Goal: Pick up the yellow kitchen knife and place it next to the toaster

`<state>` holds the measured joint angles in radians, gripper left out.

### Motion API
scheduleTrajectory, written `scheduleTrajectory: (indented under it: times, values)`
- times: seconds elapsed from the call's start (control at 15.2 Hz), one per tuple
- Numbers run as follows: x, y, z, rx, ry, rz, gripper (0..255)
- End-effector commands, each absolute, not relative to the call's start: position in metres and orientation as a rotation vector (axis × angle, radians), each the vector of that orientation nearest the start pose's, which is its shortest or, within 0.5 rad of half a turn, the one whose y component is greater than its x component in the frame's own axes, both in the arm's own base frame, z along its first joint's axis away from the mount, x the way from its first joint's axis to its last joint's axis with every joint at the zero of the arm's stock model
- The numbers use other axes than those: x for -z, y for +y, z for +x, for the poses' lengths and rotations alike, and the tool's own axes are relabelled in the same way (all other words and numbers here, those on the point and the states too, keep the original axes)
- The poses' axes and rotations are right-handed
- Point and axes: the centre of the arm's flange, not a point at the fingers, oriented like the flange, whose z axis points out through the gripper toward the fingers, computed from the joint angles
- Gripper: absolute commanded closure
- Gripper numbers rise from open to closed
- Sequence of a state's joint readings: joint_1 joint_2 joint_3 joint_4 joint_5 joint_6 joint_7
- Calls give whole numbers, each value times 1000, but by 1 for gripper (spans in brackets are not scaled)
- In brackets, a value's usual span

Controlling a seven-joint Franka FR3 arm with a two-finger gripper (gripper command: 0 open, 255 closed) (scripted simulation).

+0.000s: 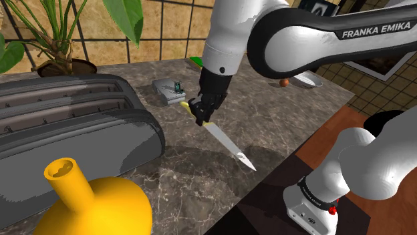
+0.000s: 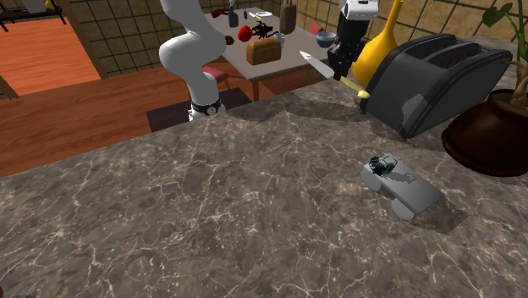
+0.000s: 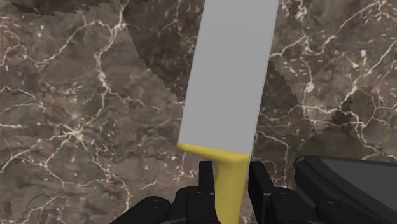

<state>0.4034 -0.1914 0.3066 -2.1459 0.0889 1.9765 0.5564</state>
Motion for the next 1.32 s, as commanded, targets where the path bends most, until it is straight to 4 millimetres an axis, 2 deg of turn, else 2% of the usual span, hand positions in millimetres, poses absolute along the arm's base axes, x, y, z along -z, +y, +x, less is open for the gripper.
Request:
scheduleTrajectory:
  times: [0.0, 1.25]
  values:
    - [-471, 334, 372, -4, -178, -3108, 255]
    - [-371, 334, 372, -4, -178, -3108, 255]
